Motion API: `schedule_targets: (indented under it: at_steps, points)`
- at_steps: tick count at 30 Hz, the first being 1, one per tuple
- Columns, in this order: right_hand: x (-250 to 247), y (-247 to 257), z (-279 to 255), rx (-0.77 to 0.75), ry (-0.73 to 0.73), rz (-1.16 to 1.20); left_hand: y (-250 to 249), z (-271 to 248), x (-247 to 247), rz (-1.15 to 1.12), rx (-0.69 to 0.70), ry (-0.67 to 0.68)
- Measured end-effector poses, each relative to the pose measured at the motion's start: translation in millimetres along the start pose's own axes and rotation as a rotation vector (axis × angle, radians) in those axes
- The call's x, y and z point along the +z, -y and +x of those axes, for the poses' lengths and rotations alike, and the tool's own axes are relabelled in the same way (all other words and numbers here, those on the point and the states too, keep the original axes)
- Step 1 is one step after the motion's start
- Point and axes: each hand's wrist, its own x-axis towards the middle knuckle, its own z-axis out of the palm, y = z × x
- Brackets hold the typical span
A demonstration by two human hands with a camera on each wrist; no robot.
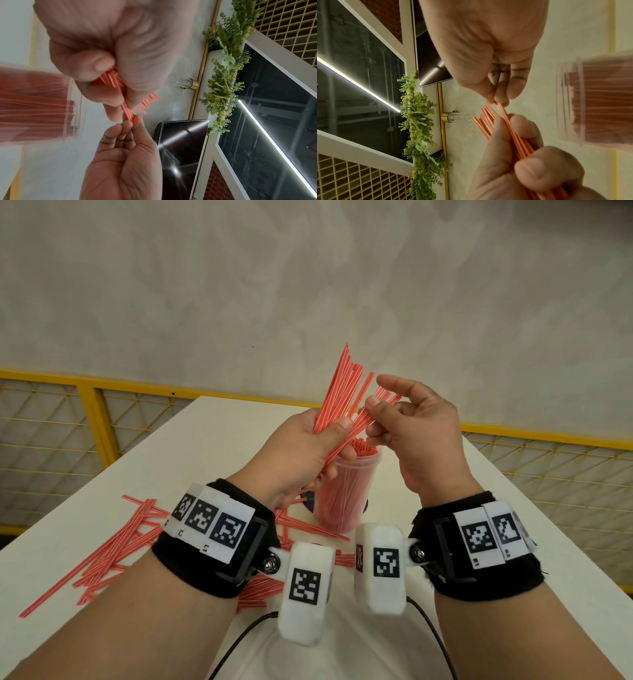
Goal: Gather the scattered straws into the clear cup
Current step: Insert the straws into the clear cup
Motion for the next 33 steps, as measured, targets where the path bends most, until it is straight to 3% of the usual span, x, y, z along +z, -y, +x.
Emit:
schedule_targets:
  at_steps: [8, 19, 25, 29, 33]
  points:
    - [2, 1, -1, 0.016, 0.04, 0.015, 1, 1, -1, 0.107, 0.068, -0.024]
    - [0, 0, -1, 0.031, 0.041, 0.136, 1, 1, -2, 0.108, 0.053, -0.023]
    - [-6, -3, 5, -0.091, -0.113, 0.17, 1, 4, -8, 0.178, 0.025, -0.177]
    - [-12, -9, 9, -0.24, -0.232, -0.009, 4, 7, -12, 0.252, 0.011, -0.269]
    - [-11, -17, 10, -0.344, -0.157, -0.285, 5, 8, -12, 0.233, -0.009, -0.249]
